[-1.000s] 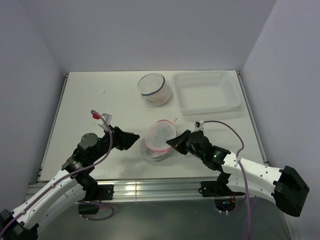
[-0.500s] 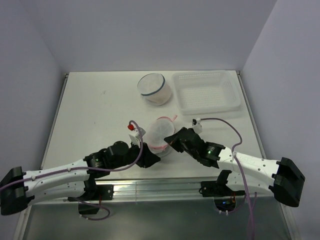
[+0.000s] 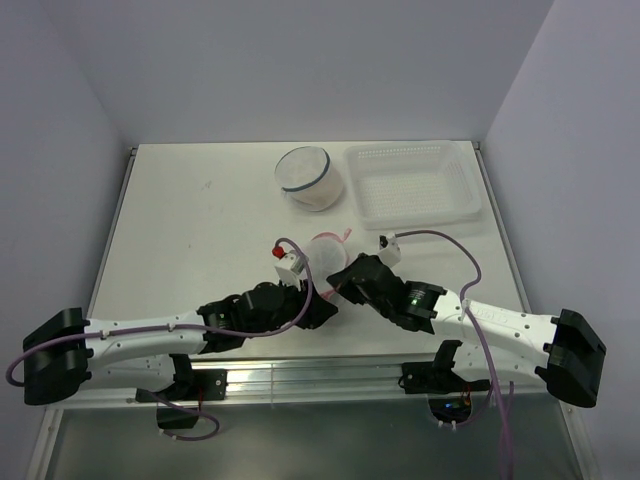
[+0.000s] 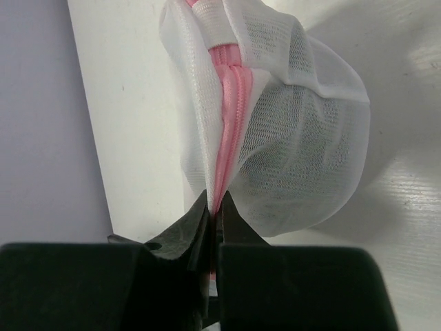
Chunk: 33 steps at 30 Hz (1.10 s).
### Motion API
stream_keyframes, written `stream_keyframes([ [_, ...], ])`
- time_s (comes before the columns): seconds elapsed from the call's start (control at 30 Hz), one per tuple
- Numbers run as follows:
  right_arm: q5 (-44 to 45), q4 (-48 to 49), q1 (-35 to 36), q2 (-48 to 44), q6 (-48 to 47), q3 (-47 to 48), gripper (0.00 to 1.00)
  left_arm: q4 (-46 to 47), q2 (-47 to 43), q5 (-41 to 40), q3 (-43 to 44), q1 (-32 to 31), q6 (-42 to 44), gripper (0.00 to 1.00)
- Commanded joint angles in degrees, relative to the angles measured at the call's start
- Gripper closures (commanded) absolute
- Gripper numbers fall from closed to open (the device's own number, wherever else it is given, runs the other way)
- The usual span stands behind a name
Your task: Place the bra in the laundry bag and zip it closed
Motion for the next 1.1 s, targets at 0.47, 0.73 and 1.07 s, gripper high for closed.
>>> stream_keyframes([
  [0.47,2.94,-1.01,0.98,0.61,-2.14,3.77,1.0,1.69,1.47,-4.0,1.42,3.65,-4.88,0.6],
  [0.73,2.94,-1.71,1.06,0.87,-2.66,4.57,1.0,1.17,3.22,-2.77,2.47,5.33,-4.88,0.6],
  [1.07,2.5,-1.36,1.06,1.31,-2.75,4.48,1.0,-0.94,1.64,-3.21,2.21,5.42,-4.96,0.59],
])
